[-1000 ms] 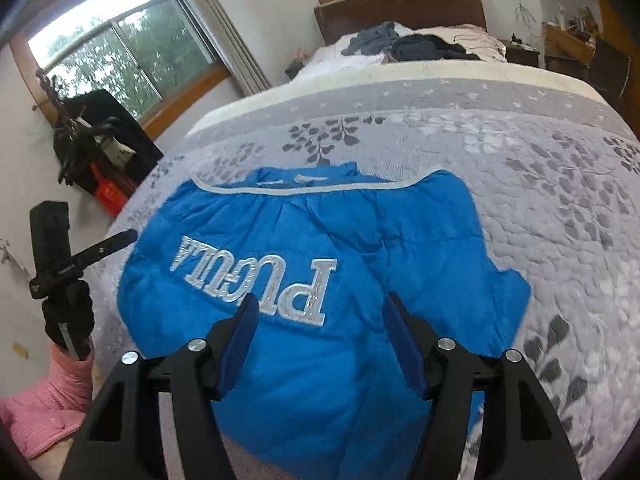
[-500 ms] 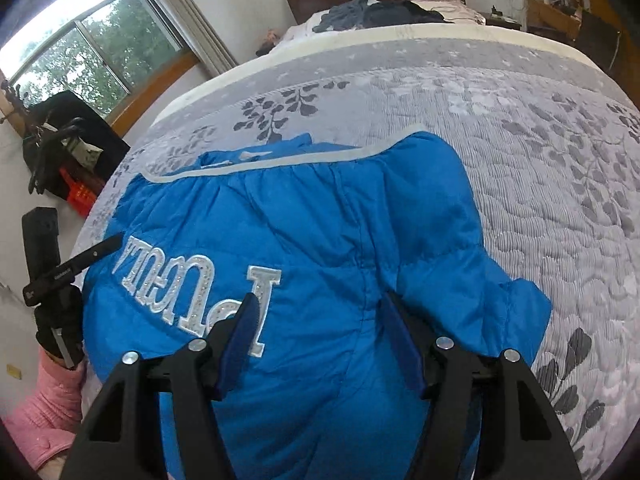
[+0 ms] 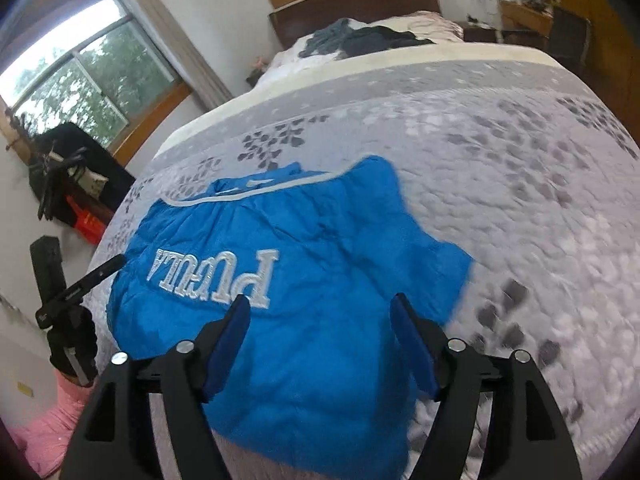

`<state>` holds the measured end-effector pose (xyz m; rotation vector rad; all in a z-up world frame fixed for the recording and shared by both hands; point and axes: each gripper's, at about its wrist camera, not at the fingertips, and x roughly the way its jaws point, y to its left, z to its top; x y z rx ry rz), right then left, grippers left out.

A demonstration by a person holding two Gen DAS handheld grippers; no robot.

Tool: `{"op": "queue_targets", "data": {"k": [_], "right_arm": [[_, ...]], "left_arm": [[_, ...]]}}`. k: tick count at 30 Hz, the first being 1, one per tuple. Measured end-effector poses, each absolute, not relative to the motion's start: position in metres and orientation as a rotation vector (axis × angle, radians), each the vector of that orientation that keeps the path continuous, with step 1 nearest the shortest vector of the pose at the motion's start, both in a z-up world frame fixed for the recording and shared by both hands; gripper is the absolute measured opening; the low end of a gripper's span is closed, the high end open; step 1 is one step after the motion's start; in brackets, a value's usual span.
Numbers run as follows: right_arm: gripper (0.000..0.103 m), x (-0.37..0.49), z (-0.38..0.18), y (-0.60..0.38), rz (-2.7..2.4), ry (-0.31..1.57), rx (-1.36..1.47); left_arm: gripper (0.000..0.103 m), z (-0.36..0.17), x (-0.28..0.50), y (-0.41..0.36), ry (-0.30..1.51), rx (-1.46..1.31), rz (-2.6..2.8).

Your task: Fold large clothes

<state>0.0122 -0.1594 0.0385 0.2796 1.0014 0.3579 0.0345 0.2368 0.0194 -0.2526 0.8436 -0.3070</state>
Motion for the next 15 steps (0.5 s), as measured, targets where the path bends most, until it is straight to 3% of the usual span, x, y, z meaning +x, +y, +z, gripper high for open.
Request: {"op": "queue_targets", "data": {"k": [5, 15], "right_arm": [[0.080, -0.003, 0.029, -0.186, 0.340, 1.032, 0.334], [0.081, -0.016, -0.021, -0.215, 0.422, 1.076, 0.537]], "left_arm": [[0.071, 0.027, 0.021, 0.219, 0.859, -0.238, -0.320], [0.073, 0.006, 0.010, 0.196, 0.899, -0.188, -0.331]]}}
